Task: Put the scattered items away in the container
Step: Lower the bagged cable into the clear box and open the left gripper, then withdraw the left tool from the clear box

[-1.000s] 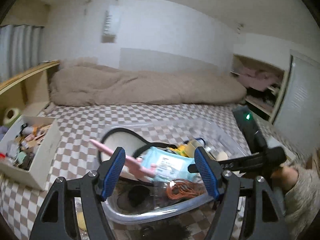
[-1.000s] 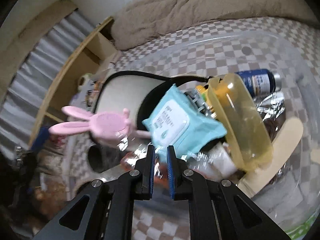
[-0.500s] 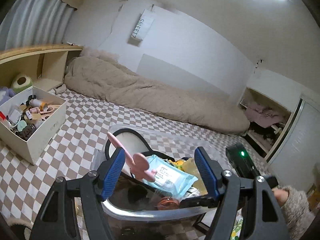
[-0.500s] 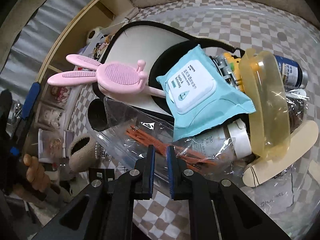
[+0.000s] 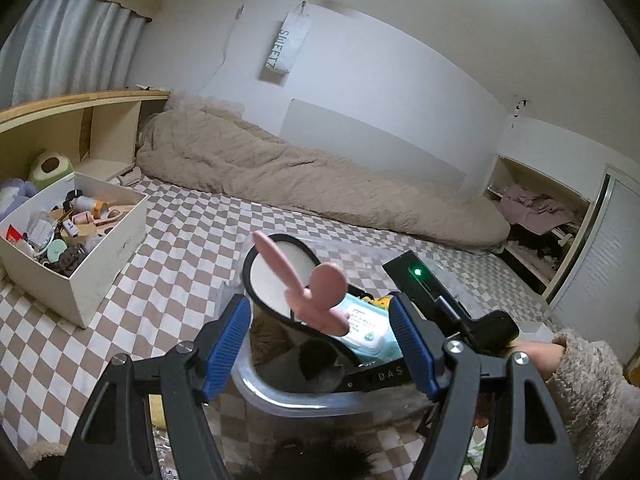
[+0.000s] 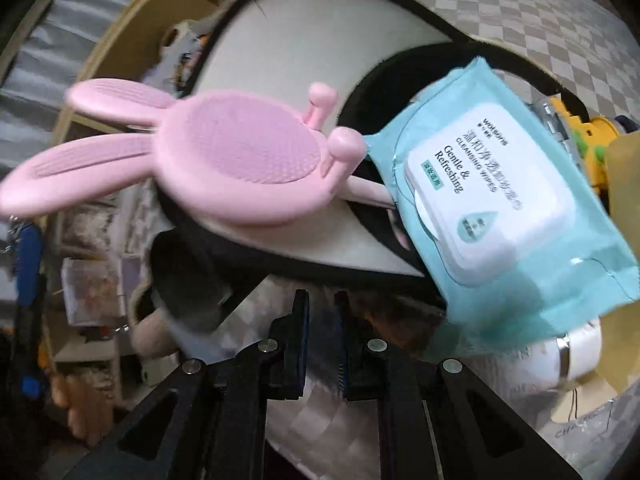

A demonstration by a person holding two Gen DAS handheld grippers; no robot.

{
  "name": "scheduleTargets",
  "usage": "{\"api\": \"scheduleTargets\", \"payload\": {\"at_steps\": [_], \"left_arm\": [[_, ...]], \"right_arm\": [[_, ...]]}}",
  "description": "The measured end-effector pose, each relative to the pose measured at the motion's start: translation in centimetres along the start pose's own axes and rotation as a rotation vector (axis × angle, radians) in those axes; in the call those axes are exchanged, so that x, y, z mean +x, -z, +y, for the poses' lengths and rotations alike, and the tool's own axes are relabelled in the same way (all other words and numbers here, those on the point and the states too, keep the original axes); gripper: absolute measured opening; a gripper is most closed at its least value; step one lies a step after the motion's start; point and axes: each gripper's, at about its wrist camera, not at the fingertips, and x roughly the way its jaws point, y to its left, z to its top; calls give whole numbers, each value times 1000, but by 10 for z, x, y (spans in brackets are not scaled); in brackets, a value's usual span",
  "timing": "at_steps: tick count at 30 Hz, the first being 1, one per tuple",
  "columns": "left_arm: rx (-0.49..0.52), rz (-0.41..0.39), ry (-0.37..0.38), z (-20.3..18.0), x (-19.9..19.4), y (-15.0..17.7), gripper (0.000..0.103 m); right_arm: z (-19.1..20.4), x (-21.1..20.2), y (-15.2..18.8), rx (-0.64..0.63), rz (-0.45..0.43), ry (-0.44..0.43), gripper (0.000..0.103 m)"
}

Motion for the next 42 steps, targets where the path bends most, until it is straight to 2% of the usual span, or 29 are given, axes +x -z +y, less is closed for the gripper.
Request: {"api": "scheduleTargets", "payload": {"at_steps": [3, 6, 9, 12, 15, 18, 20, 24, 30, 35, 39, 42], "left_arm": [[-19, 7, 11, 9, 1, 4, 72], [-30, 9, 1, 15, 1, 7, 72], [-48, 13, 7, 21, 1, 9, 72], [-48, 16, -1, 22, 1, 10, 72], [-47, 16, -10, 21, 1, 12, 72], [-42, 25, -4, 19, 2, 13, 72], [-29, 30, -13, 16, 4, 14, 72], [-17, 39, -28, 16, 7, 16, 72], [-25, 48, -34, 21, 11, 18, 72], [-31, 55, -49, 26, 13, 19, 72], [-39, 66, -91, 35, 16, 21, 72], [-67, 74, -100, 44, 18, 24, 72]], "right_arm": [[1, -9, 0, -11, -15, -16, 11], [4, -44, 10, -72, -59, -29, 11], [-6, -78, 18, -75, -105, -24, 11], [-27, -107, 31, -40, -128, 23, 11], [-53, -117, 42, 27, -112, 90, 12], [-65, -111, 49, 99, -88, 111, 12], [-81, -108, 52, 149, -65, 85, 12], [-81, -86, 50, 225, -1, 52, 12], [-59, -64, 29, 181, 17, -2, 12], [-41, -54, 23, 157, 22, -12, 12], [-38, -67, 27, 149, -5, 3, 12], [-30, -95, 34, 117, -78, 23, 12]]}}
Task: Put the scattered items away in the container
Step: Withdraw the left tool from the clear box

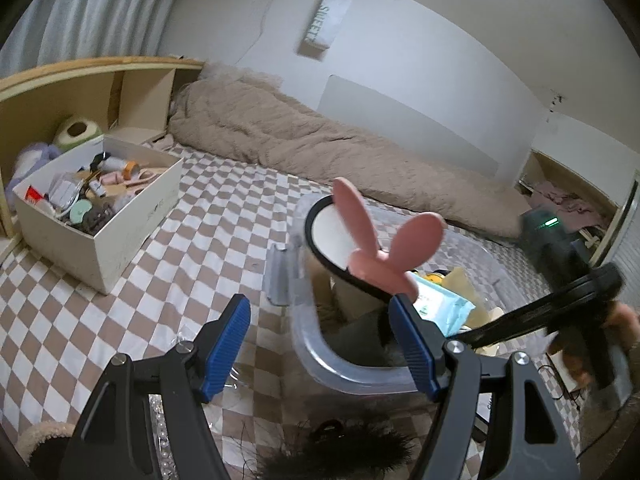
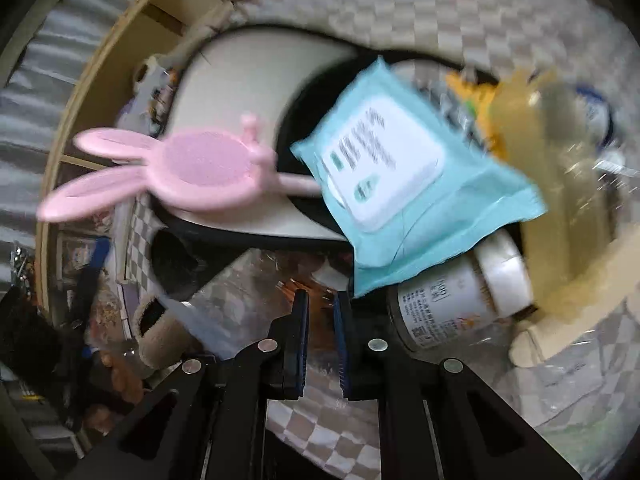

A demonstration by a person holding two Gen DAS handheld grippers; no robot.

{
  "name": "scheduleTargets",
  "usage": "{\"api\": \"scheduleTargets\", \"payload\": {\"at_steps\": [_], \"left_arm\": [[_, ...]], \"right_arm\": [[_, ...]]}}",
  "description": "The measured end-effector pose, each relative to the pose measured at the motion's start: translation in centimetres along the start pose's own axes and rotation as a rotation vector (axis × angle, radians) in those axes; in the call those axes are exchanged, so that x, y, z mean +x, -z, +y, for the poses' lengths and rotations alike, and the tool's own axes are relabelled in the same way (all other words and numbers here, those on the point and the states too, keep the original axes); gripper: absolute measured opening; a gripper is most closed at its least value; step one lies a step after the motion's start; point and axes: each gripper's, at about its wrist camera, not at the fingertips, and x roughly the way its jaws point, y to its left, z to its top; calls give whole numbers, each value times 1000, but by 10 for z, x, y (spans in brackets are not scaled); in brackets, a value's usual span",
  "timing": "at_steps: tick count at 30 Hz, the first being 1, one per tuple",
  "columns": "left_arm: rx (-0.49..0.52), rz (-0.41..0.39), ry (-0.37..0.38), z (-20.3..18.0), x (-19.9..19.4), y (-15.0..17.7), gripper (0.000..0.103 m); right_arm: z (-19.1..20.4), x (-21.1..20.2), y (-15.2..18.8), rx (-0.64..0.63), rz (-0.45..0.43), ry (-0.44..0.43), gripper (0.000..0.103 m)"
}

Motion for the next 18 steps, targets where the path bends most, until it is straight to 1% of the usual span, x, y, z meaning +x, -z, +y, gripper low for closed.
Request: {"api": "scheduleTargets", "payload": {"at_steps": [2, 3, 6, 8, 10, 11, 13, 15, 18], "left_arm": [[-14, -2, -4, 4, -1, 0, 72], [-17, -4, -5, 5, -1, 0, 72], [-28, -13, -1, 9, -4, -1, 72], [-36, -18, 3, 11, -6, -1, 72], [-43, -21, 5, 13, -8, -1, 72], [-45, -21, 5, 14, -8, -1, 72], [-49, -22, 5, 16, -9, -1, 72], [-50, -22, 6, 18, -10, -1, 72], [-51, -23, 7, 20, -11, -1, 72]], "right_arm": [[7, -21, 3, -6, -61, -34, 12], [11, -30, 5, -10, -87, -68, 12], [30, -43, 8, -44, -116, -144, 12], [53, -33, 13, -69, -112, -162, 12], [72, -21, 10, -87, -91, -173, 12], [81, -12, 12, -95, -82, -165, 12], [83, 3, 0, -105, -59, -125, 12], [79, 16, -9, -95, -51, -69, 12], [60, 28, -16, -42, -47, 32, 12]]}}
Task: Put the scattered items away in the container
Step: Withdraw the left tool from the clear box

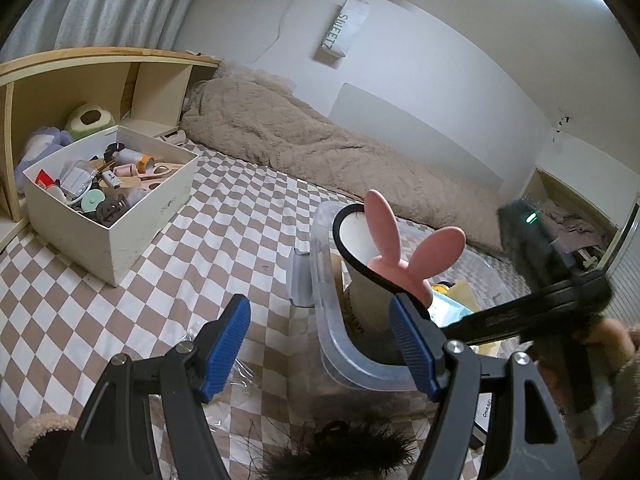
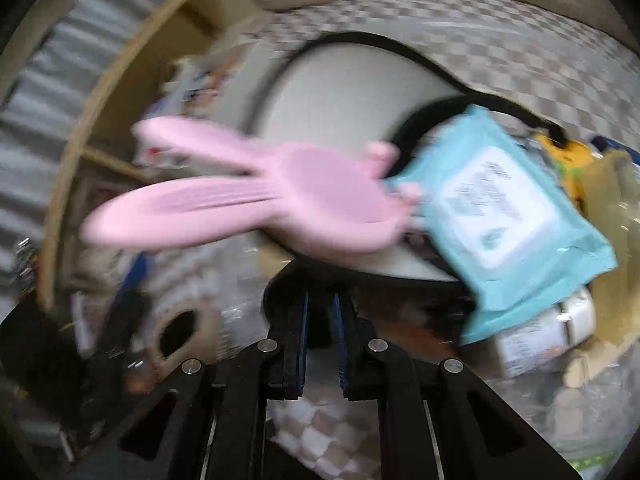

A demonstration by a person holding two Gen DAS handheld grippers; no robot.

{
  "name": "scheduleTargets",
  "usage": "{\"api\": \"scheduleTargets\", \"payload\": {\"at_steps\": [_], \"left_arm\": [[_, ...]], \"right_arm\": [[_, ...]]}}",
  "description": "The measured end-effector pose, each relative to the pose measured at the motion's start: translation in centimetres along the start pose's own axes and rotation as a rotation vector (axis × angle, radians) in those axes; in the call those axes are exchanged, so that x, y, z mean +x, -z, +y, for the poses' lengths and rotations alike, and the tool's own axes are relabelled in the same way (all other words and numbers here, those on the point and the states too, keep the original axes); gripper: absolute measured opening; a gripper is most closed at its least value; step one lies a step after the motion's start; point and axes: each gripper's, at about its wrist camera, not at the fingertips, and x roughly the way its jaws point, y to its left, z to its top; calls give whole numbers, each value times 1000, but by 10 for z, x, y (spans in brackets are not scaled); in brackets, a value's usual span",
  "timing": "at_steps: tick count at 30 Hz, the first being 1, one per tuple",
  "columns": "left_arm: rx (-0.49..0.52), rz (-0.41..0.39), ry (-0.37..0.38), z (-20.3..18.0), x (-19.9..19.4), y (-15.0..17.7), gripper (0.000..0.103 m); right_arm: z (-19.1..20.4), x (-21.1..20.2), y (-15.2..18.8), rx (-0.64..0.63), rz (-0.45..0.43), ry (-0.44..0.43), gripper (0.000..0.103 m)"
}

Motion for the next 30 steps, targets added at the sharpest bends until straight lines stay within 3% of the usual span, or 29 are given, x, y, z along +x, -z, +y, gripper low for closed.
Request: {"api": "scheduleTargets", "payload": {"at_steps": [2, 7, 14, 19, 27, 30], "left_arm": [[-7, -3, 1, 3, -1, -1, 72], [-26, -5, 3, 8, -1, -2, 72], [-22, -6, 7, 7, -2, -2, 72], [-12, -6, 6, 4, -1, -2, 72], [0, 1, 9, -1, 0, 0, 72], [15, -2, 8, -3, -2, 1, 72]], "right_arm": [[-15, 4, -1, 30, 15, 63, 12], [-39, -15, 5, 67, 12, 68, 12], [-29, -61, 11, 64, -68, -68, 12], [-17, -41, 12, 21, -2, -118, 12], [-30, -9, 5, 48, 22, 23, 13], [-40, 8, 9, 66, 58, 17, 23]]}}
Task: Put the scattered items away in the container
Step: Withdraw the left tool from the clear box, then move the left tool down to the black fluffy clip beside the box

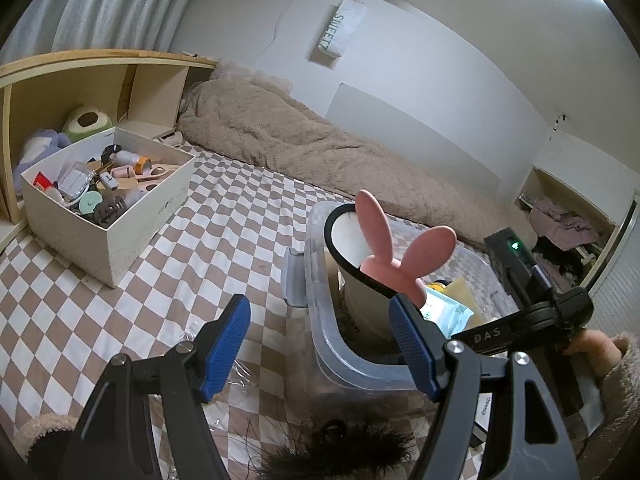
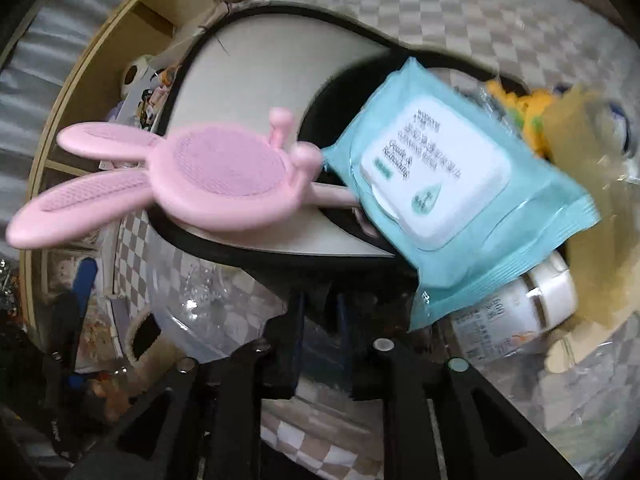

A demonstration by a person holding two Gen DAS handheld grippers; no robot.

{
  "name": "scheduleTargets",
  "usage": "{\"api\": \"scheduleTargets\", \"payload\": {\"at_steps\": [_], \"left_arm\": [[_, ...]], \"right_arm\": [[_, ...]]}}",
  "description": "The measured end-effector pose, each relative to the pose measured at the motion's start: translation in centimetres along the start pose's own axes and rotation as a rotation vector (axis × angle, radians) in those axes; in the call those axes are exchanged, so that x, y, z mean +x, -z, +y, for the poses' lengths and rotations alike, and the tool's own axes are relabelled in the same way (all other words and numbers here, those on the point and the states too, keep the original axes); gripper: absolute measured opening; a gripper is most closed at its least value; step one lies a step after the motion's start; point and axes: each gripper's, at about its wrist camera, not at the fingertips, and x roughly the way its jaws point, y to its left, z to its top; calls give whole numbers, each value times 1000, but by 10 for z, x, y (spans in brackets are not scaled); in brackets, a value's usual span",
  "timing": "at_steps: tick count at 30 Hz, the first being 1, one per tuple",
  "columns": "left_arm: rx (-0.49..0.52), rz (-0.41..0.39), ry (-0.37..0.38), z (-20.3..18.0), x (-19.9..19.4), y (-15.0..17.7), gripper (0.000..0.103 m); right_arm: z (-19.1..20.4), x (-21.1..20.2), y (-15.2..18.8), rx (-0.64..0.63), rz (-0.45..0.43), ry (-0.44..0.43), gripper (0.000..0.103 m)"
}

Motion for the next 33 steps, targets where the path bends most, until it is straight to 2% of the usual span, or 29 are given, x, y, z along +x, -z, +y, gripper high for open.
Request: {"api": "scheduleTargets", "payload": {"at_steps": [2, 6, 10, 11, 12, 14, 17, 19, 21, 24, 26, 33], "left_arm": [[-1, -1, -4, 0, 0, 0, 72], [-8, 1, -7, 2, 0, 0, 72], [-2, -2, -7, -1, -2, 1, 72], [-2, -3, -7, -1, -2, 1, 75], [-2, -5, -9, -2, -3, 1, 82], [2, -11, -7, -3, -5, 1, 84], [11, -13, -6, -6, -8, 2, 85], [9, -19, -7, -7, -9, 2, 91], [2, -24, 3, -8, -11, 2, 103], [14, -27, -3, -14, -13, 3, 103], [32, -32, -12, -19, -15, 4, 103], [70, -57, -29, -31, -22, 6, 103]], "right_arm": [[-4, 4, 1, 4, 5, -6, 29], [-7, 0, 2, 5, 3, -6, 31], [-7, -23, 9, 13, -69, -67, 32], [-6, -29, 11, 14, -92, -92, 45], [-6, -36, 15, 11, -119, -115, 68], [-5, -48, 24, -2, -178, -132, 88], [6, -55, 33, -8, -246, -170, 88], [2, -63, 37, -9, -298, -182, 89], [-1, -73, 47, -37, -367, -152, 103], [-1, -86, 56, -80, -489, -79, 103], [6, -84, 51, -86, -539, -49, 103], [-9, -93, 70, -116, -684, 53, 103]]}}
